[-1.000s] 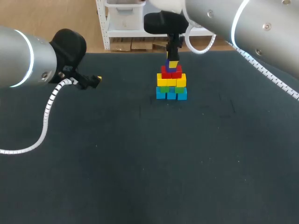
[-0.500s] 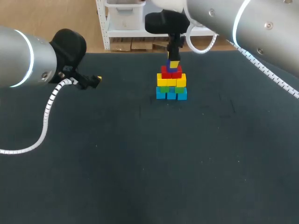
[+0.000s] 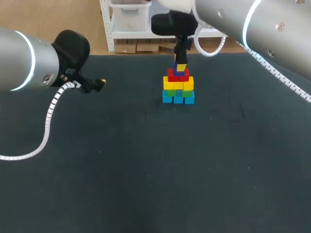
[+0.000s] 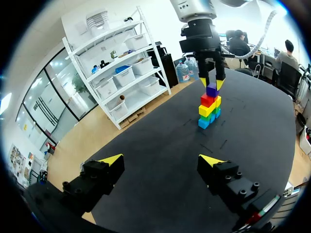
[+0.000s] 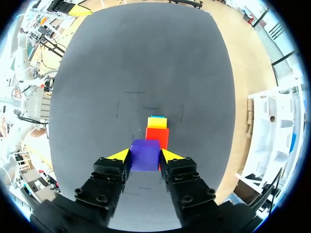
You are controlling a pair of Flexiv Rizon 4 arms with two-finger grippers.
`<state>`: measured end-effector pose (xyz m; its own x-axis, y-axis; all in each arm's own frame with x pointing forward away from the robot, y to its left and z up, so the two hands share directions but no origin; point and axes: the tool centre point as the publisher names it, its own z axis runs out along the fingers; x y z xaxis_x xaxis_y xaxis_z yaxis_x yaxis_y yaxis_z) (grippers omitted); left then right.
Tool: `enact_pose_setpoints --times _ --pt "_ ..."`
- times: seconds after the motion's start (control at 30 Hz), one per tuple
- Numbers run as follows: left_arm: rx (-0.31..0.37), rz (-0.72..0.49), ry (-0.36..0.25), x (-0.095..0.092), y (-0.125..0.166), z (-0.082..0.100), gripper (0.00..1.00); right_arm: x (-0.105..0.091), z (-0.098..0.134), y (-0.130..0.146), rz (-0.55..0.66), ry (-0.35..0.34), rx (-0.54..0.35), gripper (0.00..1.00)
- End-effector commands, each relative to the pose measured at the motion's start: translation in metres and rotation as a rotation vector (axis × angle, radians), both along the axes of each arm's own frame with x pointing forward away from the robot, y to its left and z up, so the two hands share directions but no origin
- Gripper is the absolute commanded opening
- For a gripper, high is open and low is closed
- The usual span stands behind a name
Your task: Place the blue cubes, place green cubes on the blue cubes, place the yellow cubes on the green cubes, then place the red cubes on the yellow cubes, and place purple cube on the red cubes.
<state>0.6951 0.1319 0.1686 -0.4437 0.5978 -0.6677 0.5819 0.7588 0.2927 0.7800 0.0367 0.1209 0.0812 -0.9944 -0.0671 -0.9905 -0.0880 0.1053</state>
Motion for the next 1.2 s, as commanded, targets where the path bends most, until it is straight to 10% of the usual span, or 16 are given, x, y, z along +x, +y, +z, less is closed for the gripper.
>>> enact_pose_setpoints --times 0.03,0.13,0.23,0.57,1.2 --pt "-0.002 -0.002 0.0 0.0003 0.0007 -0.0001 1.0 0.0074 0.0025 0.0021 0.008 0.06 -0.008 0.46" --pt "-0.002 -0.002 0.0 0.0003 0.0007 -0.0001 1.0 0.0078 0.002 0.0019 0.006 0.061 -0.008 0.79" --pt "-0.002 -0.002 0.0 0.0003 0.0007 -0.0001 1.0 0.0079 0.0017 0.0019 0.006 0.062 -0.006 0.83" --pt "-0.002 -0.002 0.0 0.0003 0.0007 -0.0001 1.0 0.0097 0.0016 0.0039 0.007 0.052 -0.003 0.45" --pt "-0.002 -0.002 0.0 0.0003 0.0007 -0.0001 1.0 0.0097 -0.0007 0.0029 0.012 0.06 -0.004 0.24"
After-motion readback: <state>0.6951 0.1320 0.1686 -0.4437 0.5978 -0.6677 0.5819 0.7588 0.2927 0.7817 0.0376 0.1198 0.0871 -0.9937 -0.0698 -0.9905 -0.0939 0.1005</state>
